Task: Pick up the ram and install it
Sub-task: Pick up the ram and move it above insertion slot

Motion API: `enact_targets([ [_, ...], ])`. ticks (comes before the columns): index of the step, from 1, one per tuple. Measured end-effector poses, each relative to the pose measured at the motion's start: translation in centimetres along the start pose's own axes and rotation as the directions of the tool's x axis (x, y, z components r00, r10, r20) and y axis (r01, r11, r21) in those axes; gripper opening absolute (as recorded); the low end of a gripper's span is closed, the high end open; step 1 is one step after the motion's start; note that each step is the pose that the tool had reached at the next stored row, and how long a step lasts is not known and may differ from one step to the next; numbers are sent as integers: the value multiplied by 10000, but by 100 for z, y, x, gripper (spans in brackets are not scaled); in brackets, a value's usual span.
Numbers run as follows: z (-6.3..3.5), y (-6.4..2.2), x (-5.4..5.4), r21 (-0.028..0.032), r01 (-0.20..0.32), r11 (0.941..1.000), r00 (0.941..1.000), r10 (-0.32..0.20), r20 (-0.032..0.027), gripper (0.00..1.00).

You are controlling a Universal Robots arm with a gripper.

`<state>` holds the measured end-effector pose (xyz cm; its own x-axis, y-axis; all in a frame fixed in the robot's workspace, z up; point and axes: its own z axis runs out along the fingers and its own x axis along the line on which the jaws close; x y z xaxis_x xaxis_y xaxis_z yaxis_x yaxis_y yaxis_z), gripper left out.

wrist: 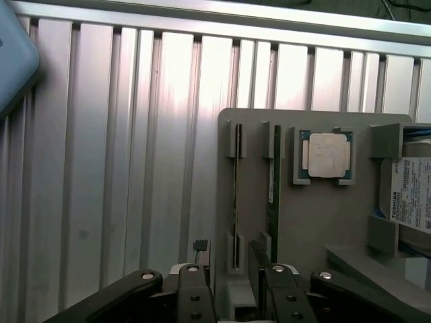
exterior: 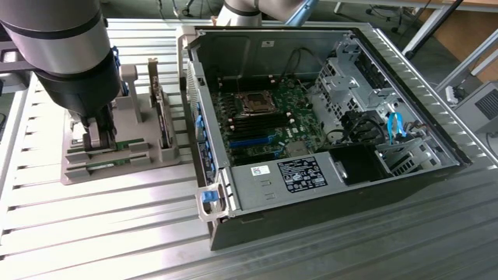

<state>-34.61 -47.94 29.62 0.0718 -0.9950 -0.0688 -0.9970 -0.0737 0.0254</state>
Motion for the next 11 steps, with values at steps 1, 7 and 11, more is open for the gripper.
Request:
enact_targets([
  [1, 5, 0, 0, 1, 0, 10000, 10000, 0, 0, 35],
  [7, 36, -1, 2, 0, 0, 10000, 10000, 0, 0, 35],
  [11, 228, -6, 16, 0, 0, 10000, 10000, 0, -1, 35],
])
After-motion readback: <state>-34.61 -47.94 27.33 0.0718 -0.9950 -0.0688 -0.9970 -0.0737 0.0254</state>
